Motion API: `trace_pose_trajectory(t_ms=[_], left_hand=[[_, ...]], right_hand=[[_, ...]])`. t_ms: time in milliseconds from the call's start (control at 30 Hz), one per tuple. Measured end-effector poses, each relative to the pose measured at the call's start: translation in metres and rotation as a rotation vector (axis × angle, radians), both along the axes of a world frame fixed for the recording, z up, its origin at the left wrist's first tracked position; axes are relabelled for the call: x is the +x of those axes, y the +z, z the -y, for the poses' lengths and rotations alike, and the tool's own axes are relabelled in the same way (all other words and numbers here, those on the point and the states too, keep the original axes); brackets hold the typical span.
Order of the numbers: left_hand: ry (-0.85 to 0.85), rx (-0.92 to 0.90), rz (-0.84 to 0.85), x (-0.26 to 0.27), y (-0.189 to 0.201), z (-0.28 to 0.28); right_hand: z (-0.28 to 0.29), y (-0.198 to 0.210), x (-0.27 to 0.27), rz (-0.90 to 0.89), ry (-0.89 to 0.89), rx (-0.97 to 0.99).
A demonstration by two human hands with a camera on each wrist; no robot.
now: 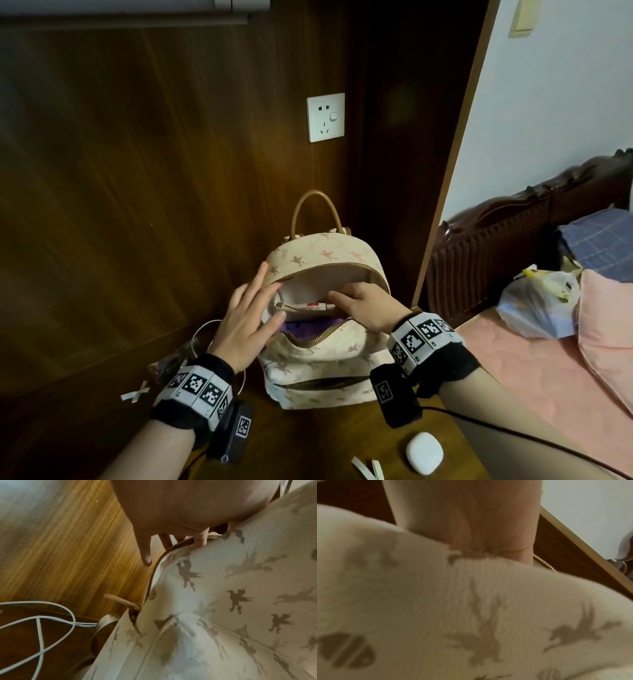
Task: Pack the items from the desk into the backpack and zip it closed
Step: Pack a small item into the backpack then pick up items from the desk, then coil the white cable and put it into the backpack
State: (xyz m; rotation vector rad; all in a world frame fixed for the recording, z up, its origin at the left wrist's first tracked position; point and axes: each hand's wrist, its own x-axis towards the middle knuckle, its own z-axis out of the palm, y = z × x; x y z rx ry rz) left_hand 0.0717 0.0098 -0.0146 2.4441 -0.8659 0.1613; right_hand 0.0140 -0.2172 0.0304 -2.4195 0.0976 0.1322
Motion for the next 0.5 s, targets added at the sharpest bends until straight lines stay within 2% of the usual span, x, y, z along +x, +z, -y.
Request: trace_pose_trajectory(t_ms=[300,400,500], left_hand=[[0.023,-0.191,-0.008,-0.006,-0.009,-0.003],[0.082,-0.239,0.048,-0.012,-0.007,-0.014],[0.225,-0.251,0.068,-0.013,-0.008,-0.038]], right_hand=[[-0.008,0.017,-0.014,0.132,0.049,0.022],[-0.019,0.026,-0.016,0.268,0.063,0.025],[-0.038,0.033,-0.021,0.508,0.062,-0.037]])
